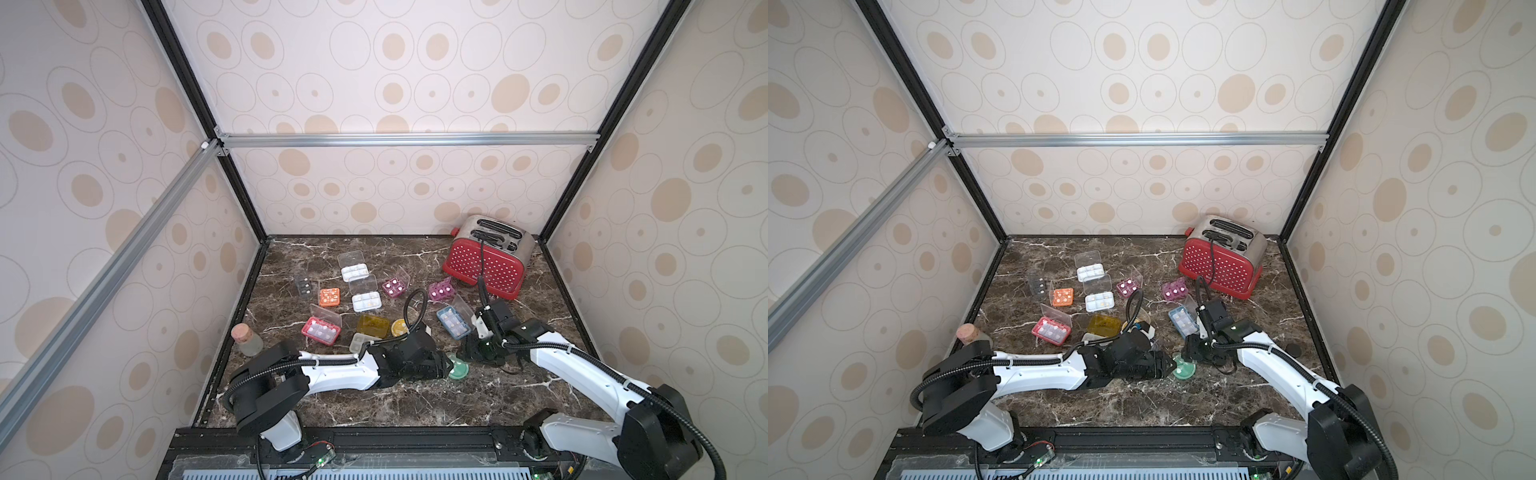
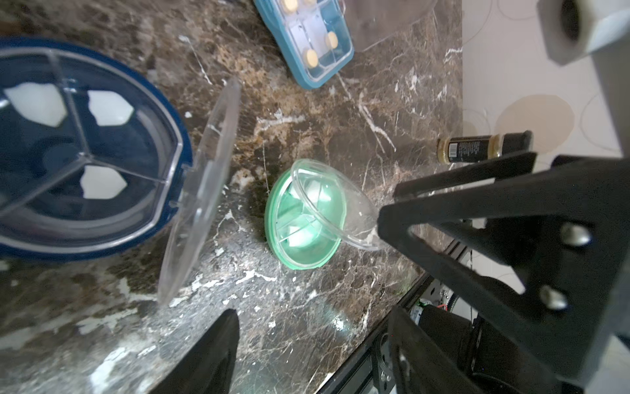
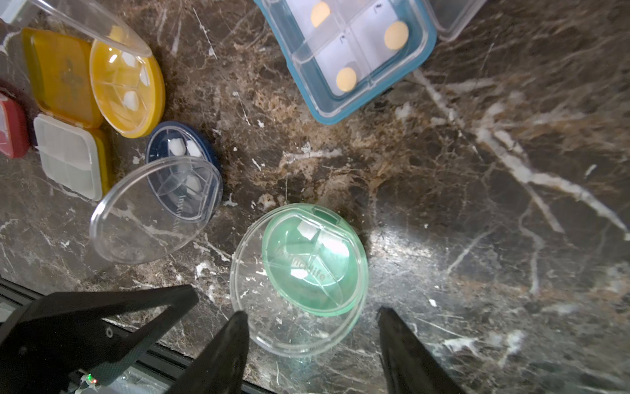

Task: Close pillboxes
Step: Close the lid on the pillbox.

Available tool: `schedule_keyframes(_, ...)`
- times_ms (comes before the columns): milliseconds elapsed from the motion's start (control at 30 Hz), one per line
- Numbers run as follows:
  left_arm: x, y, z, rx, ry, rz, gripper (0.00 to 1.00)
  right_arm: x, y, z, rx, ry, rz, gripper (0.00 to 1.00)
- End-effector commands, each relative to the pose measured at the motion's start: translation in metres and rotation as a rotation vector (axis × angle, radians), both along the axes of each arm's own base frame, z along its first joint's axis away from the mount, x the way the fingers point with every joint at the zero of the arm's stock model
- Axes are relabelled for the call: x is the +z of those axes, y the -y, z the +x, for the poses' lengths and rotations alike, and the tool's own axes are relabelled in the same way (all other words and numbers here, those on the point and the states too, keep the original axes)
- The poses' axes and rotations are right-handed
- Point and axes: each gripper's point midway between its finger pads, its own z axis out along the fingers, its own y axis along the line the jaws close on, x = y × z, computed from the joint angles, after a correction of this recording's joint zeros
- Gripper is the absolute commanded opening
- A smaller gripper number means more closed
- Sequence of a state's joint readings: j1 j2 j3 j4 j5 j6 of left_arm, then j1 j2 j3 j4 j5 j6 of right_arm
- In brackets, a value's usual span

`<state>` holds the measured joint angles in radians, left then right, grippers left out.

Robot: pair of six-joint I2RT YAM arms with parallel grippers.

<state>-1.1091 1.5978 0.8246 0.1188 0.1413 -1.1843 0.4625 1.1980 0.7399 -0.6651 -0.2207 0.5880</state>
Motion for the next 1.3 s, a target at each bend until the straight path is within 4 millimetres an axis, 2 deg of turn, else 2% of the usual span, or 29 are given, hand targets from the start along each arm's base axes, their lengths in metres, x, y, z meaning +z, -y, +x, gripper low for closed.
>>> schedule_keyframes(0, 0.012, 0.003, 0.008, 0.030, 0.055, -0.011, 0.74, 0.004, -0.001, 0.004, -0.012, -0.004, 0.004, 0.63)
schedule_keyframes(567, 0.001, 0.012, 0.017, 0.038, 0.053, 0.014, 0.74, -0.020, -0.004, -0.009, -0.002, -0.065, 0.030, 0.51)
schedule_keyframes(700, -0.008, 0.013, 0.019, 0.037, 0.042, 0.037, 0.71, -0.025, -0.005, -0.009, -0.002, -0.075, 0.031, 0.51)
schedule_keyframes(833, -0.018, 0.016, 0.018, 0.035, 0.020, 0.049, 0.62, -0.028, -0.005, -0.009, -0.005, -0.078, 0.031, 0.51)
schedule_keyframes(1267, -0.034, 0.020, 0.019, 0.032, -0.001, 0.073, 0.61, -0.038, -0.003, -0.009, -0.008, -0.090, 0.011, 0.52)
